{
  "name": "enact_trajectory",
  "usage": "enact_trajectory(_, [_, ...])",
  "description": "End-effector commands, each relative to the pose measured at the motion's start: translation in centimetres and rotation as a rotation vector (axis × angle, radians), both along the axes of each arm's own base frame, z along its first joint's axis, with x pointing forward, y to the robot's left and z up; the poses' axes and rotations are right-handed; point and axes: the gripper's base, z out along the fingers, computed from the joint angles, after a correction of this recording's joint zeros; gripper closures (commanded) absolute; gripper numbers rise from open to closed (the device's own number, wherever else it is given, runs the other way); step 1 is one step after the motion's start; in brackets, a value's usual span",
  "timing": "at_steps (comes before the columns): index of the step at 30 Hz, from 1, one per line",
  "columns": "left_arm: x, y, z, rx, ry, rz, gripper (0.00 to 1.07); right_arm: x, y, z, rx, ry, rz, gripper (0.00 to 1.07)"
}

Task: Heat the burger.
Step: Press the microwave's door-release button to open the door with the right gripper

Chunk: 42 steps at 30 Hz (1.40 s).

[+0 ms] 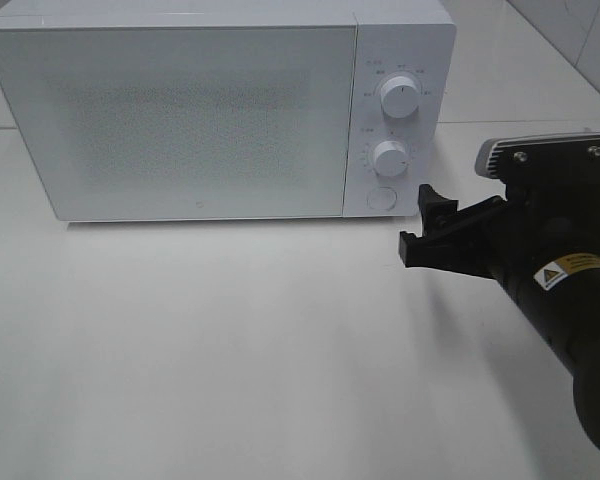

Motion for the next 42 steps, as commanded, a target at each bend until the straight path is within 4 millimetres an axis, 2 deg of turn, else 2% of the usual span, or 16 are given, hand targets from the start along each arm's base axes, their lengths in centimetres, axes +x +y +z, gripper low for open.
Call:
enact_trajectory(1, [-0.1, -0.1, -0.1, -0.011, -0.004, -0.001, 0.07, 0.1, 1.3, 0.2, 0.011, -0.019, 0.022, 0.31])
enact_trajectory(8, [-0.1, -0.1, -0.1, -0.011, -0.004, -0.001, 0.07, -0.3, 3.1, -0.4, 0.058, 0.004, 0.069, 0.31])
enact_trajectory(11, [-0.1, -0.1, -0.1, -0.011, -0.004, -0.001, 0.07, -0.3, 3.1, -0.4, 0.076, 0.007, 0.066, 0.31])
enact_trajectory(19, [-0.1, -0.1, -0.1, -0.011, -0.004, -0.001, 0.07, -0.3, 3.1, -0.4, 0.359, 0.053, 0.004, 0.36])
enact_trajectory(21, [-0.1, -0.1, -0.1, -0.011, -0.004, -0.001, 0.07, -0.3, 3.1, -0.3, 0.547, 0.084, -0.038, 0.43])
enact_trajectory(22, [-0.1, -0.1, -0.1, -0.011, -0.004, -0.001, 0.07, -0.3, 3.1, -0.3, 0.547, 0.084, -0.038, 0.43])
enact_trajectory(24, [-0.1, -0.1, -0.1, -0.011, -0.004, -0.001, 0.07, -0.3, 3.1, -0.3, 0.834, 0.133, -0.103, 0.55])
enact_trajectory(25, [-0.1, -0.1, -0.1, -0.011, -0.004, -0.001, 0.07, -0.3, 3.1, -0.3, 0.834, 0.133, -0.103, 0.55])
enact_trajectory(27, [-0.1, -0.1, -0.1, -0.011, -0.004, -0.001, 0.07, -0.3, 3.1, -0.4, 1.013, 0.162, -0.147, 0.64])
enact_trajectory(29, [-0.1, -0.1, -0.1, -0.011, -0.004, -0.001, 0.07, -0.3, 3.1, -0.4, 1.057, 0.169, -0.159, 0.67])
enact_trajectory(30, [-0.1, -0.1, -0.1, -0.011, -0.004, -0.001, 0.07, -0.3, 3.1, -0.4, 1.158, 0.186, -0.183, 0.73])
enact_trajectory(33, [-0.1, -0.1, -0.1, -0.011, -0.004, -0.001, 0.07, -0.3, 3.1, -0.4, 1.207, 0.194, -0.195, 0.75])
enact_trajectory(35, [-0.1, -0.1, -0.1, -0.011, -0.004, -0.001, 0.07, -0.3, 3.1, -0.4, 1.380, 0.224, -0.239, 0.85])
enact_trajectory(38, [-0.1, -0.1, -0.1, -0.011, -0.004, -0.001, 0.07, -0.3, 3.1, -0.4, 1.421, 0.231, -0.249, 0.88])
enact_trajectory(40, [-0.1, -0.1, -0.1, -0.011, -0.004, -0.001, 0.07, -0.4, 3.1, -0.6, 1.537, 0.277, -0.299, 1.01])
enact_trajectory(42, [-0.1, -0.1, -0.1, -0.011, -0.004, -0.001, 0.07, -0.4, 3.1, -0.7, 1.551, 0.287, -0.310, 1.04])
